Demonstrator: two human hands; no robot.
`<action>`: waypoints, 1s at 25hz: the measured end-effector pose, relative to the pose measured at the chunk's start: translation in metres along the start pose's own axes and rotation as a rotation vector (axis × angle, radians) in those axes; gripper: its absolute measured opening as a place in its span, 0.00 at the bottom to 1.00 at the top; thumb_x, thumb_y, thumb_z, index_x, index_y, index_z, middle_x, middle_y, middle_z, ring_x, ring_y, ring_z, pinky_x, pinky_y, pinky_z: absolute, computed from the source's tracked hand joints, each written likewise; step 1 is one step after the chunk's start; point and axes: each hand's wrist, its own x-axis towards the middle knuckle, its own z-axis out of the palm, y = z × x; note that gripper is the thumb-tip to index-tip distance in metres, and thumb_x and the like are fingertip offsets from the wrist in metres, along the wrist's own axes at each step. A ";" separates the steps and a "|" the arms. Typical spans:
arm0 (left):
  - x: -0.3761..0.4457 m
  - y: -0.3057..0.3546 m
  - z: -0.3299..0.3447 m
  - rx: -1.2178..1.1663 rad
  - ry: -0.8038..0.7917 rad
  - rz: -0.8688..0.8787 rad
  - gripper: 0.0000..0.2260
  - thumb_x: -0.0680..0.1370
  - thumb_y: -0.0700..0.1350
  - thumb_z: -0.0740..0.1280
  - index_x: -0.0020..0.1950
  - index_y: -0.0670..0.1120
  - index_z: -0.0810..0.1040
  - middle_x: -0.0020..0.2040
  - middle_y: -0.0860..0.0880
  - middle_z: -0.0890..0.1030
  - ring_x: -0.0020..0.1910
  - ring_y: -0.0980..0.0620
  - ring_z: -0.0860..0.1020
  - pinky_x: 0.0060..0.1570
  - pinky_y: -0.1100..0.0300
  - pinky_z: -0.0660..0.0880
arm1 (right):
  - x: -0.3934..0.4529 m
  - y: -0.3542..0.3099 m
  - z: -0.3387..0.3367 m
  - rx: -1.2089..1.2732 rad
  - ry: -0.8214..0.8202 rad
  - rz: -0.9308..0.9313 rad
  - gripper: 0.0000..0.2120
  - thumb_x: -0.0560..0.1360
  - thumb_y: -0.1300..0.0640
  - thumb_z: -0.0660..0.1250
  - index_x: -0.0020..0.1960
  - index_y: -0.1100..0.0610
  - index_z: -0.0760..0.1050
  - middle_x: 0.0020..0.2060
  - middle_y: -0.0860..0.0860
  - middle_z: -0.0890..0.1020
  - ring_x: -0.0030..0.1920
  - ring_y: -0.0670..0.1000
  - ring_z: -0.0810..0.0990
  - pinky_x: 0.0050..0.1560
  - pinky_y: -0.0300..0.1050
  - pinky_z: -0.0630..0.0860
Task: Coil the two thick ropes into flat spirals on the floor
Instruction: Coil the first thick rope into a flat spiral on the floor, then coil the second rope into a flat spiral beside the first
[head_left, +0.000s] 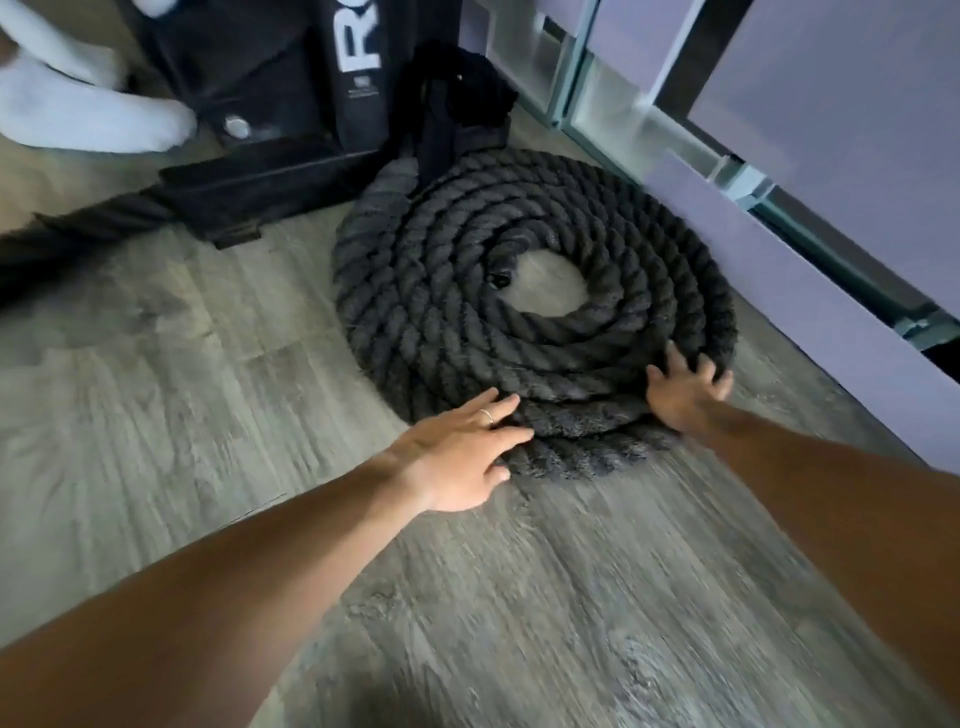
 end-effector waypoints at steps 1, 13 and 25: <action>-0.011 -0.007 -0.006 0.008 0.004 0.024 0.25 0.84 0.51 0.60 0.81 0.56 0.60 0.84 0.51 0.53 0.82 0.54 0.48 0.78 0.55 0.56 | -0.004 -0.005 -0.009 0.017 0.060 -0.015 0.26 0.83 0.48 0.56 0.80 0.49 0.58 0.78 0.61 0.58 0.78 0.65 0.54 0.76 0.62 0.55; -0.379 -0.242 -0.118 0.209 0.015 -0.848 0.23 0.79 0.52 0.67 0.74 0.54 0.71 0.70 0.46 0.75 0.69 0.43 0.73 0.67 0.50 0.69 | -0.281 -0.315 0.113 0.248 -0.265 -1.006 0.18 0.76 0.53 0.66 0.65 0.46 0.76 0.60 0.52 0.77 0.66 0.58 0.71 0.65 0.52 0.69; -0.476 -0.415 -0.031 -0.168 0.295 -1.337 0.37 0.74 0.58 0.68 0.81 0.54 0.59 0.77 0.43 0.67 0.75 0.38 0.66 0.73 0.42 0.66 | -0.358 -0.479 0.169 -0.261 -0.431 -1.231 0.34 0.77 0.60 0.64 0.80 0.45 0.59 0.79 0.50 0.61 0.71 0.55 0.69 0.57 0.45 0.75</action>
